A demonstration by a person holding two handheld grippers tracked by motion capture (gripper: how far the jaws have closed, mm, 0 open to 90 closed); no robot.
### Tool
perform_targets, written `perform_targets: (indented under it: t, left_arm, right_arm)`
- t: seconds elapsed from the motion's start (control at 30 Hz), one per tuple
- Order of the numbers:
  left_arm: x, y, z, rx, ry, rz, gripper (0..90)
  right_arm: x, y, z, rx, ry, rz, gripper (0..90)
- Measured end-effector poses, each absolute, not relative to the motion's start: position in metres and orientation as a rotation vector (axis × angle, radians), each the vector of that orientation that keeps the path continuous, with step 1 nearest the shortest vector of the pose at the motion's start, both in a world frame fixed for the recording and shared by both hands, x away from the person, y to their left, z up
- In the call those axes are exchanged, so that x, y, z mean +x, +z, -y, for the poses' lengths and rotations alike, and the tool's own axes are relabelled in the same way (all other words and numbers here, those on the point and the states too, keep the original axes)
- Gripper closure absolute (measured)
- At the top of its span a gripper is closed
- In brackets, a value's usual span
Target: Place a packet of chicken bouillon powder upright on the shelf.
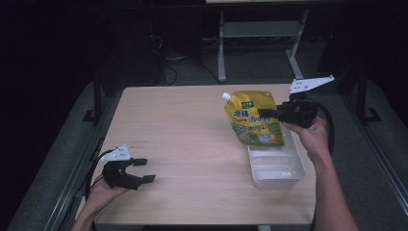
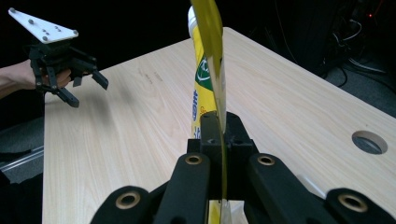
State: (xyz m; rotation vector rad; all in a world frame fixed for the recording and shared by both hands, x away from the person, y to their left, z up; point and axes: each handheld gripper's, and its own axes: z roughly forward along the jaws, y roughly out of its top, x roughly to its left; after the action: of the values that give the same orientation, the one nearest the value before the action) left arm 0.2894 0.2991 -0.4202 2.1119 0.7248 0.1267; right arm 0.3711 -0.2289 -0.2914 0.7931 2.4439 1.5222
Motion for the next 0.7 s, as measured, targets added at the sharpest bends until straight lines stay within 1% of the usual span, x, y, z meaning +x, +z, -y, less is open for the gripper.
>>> perform_targets:
  t: [0.47, 0.7]
  left_arm:
    - [0.289, -0.421, -0.3, 2.111, 0.13, -0.736, 22.9]
    - [0.29, -0.422, -0.3, 2.115, 0.122, -0.737, 22.9]
  right_arm:
    - [0.366, -0.316, 0.251, 0.868, 1.565, -2.403, 88.8]
    - [0.366, -0.313, 0.257, 0.861, 1.554, -2.371, 88.8]
